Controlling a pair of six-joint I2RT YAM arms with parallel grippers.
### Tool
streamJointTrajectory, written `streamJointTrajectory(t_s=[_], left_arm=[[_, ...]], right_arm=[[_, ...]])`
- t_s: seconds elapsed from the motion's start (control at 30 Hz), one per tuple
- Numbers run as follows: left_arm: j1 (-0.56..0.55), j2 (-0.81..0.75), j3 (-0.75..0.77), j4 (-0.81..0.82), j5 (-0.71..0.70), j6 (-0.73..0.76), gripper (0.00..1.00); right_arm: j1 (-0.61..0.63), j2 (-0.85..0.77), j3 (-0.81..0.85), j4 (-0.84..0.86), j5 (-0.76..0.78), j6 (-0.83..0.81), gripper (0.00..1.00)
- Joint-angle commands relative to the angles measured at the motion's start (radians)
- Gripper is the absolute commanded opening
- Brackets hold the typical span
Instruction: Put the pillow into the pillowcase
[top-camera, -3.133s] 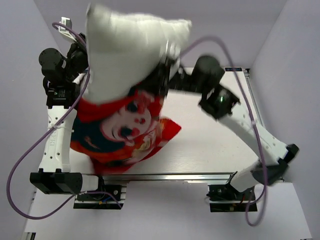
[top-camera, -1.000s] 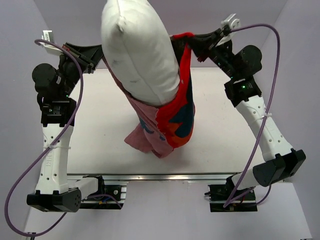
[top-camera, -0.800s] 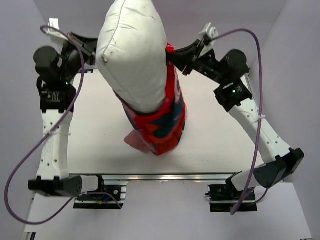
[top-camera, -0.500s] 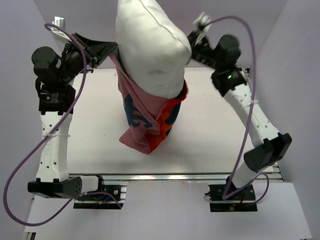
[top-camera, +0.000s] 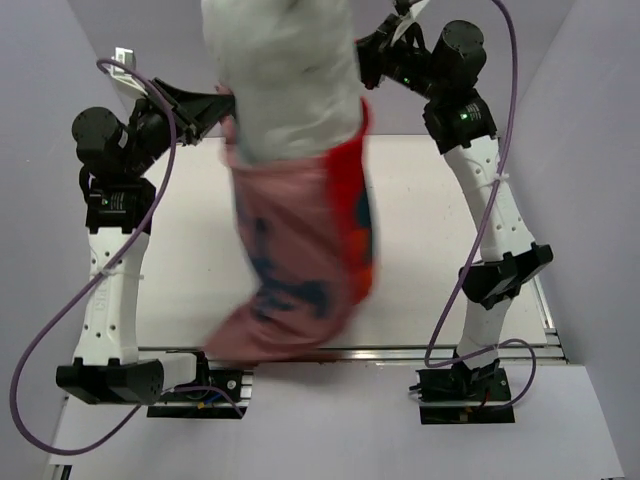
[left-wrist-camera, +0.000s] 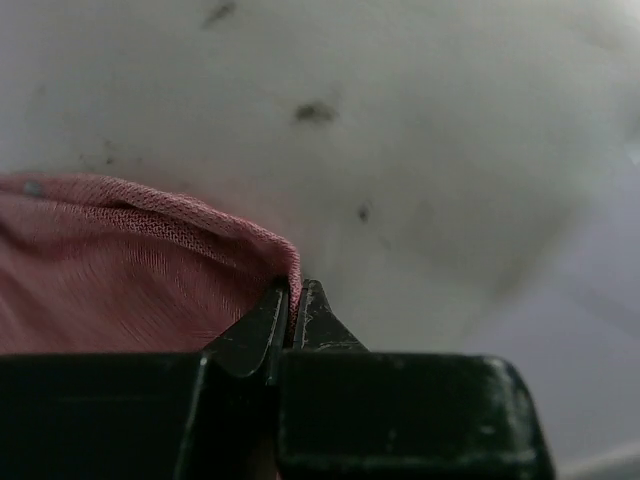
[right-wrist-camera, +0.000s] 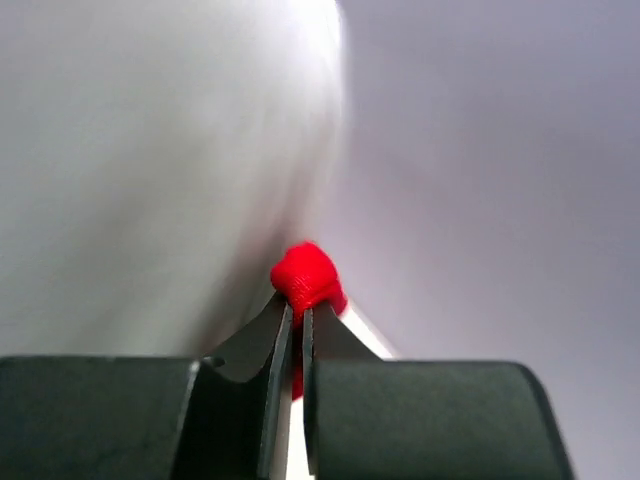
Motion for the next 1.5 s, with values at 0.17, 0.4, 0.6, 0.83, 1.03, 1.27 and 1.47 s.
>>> streamJointTrajectory(t_s=[0.17, 0.4, 0.6, 0.83, 1.03, 1.27, 1.47], left_arm=[[-0.023, 0.060, 0.065, 0.160, 0.057, -0.037, 0.00], [-0.022, 0.083, 0.147, 0.132, 0.100, -0.037, 0.00], [0.052, 0.106, 0.191, 0.060, 0.056, -0.025, 0.00], [0.052, 0.227, 0.323, 0.177, 0.050, -0.101, 0.00], [0.052, 0.284, 0.426, 0.330, 0.163, -0.155, 0.00], [0.070, 0.132, 0.339, 0.159, 0.058, 0.001, 0.00], [0.093, 0.152, 0.300, 0.139, -0.007, -0.040, 0.00]], right_arm=[[0.589, -0.645, -0.743, 0.180, 0.076, -0.353, 0.00], [0.073, -0.201, -0.223, 0.195, 0.336, -0.203, 0.00], [-0.042, -0.280, -0.125, 0.285, 0.014, 0.083, 0.00], [0.401, -0.618, -0.736, 0.241, 0.050, -0.243, 0.00], [0.019, -0.243, -0.301, 0.299, 0.362, -0.128, 0.00], [-0.002, -0.380, -0.432, 0.576, 0.250, -0.074, 0.00], [0.058, -0.377, -0.383, 0.282, -0.141, 0.017, 0.00]])
